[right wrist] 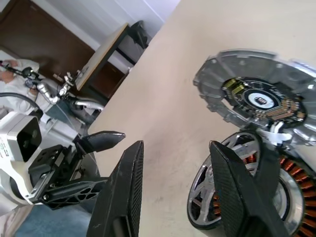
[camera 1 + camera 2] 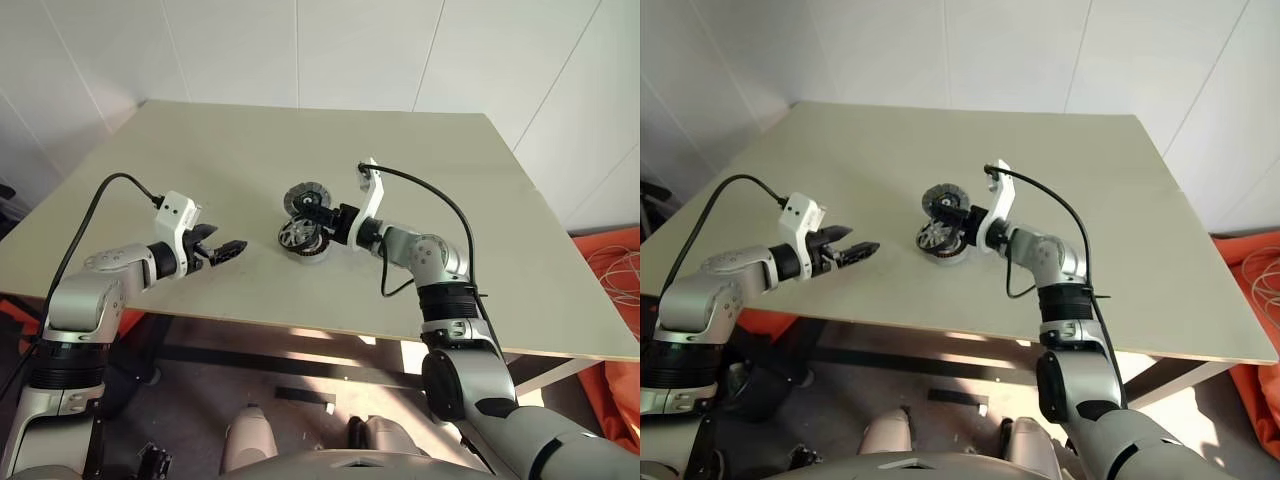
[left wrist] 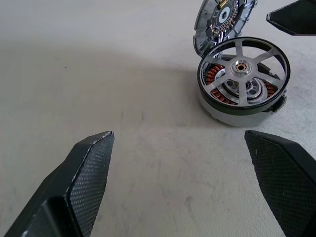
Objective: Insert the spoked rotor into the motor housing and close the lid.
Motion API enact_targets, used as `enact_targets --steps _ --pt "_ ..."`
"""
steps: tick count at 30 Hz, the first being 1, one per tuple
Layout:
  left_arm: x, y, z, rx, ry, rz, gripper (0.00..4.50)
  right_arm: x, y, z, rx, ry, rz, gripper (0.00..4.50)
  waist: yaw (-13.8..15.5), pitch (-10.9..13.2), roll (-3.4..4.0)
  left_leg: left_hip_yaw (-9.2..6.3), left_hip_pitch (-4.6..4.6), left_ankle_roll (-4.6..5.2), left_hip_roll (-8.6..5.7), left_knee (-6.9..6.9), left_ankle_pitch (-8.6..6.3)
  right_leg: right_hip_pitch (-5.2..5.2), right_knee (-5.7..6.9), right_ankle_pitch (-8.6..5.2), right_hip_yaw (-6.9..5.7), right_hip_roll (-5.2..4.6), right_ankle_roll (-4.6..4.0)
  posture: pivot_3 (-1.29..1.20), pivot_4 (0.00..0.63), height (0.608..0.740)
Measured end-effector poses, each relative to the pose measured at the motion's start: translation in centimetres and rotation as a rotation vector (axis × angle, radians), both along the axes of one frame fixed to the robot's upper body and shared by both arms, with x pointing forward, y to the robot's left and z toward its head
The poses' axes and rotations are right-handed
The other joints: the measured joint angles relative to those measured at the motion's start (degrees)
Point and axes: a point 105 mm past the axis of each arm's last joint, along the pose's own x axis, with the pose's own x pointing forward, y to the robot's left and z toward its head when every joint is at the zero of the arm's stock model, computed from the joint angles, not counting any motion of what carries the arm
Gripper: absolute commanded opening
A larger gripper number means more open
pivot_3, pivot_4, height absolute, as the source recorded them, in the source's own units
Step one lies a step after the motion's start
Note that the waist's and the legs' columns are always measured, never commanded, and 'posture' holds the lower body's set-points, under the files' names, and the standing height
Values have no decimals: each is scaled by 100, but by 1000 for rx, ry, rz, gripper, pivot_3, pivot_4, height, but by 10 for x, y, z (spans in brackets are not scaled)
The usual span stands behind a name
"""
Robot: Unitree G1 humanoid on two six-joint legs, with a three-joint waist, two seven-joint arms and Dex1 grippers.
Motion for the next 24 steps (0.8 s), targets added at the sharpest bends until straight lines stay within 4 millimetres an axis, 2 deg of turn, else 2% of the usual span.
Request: enact_targets --steps 2,7,15,20,24 --pt "0 0 0 1 0 1 4500 -1 4 1 1 -9 11 1914 -1 0 0 0 0 0 0 0 0 0 0 0 0 0 0 0 0 740" --pt "0 0 0 1 -1 1 4500 -7 27 6 -4 -31 86 290 -6 0 0 -1 1 0 1 0 0 0 0 0 0 2 0 0 0 740" --pt "0 0 0 2 -2 3 4500 -19 58 -7 -40 7 182 290 -2 0 0 -3 -2 1 1 0 0 -1 -1 0 0 1 0 0 0 740" --pt "0 1 0 3 -3 6 4500 -13 53 -27 -97 54 154 290 -4 0 0 -3 -2 0 1 1 0 0 1 0 0 1 -1 0 0 740" --pt "0 1 -1 4 -1 8 4500 -8 46 -28 -115 48 130 290 -7 0 0 -3 -2 0 1 0 0 -1 1 1 0 2 -1 0 0 740"
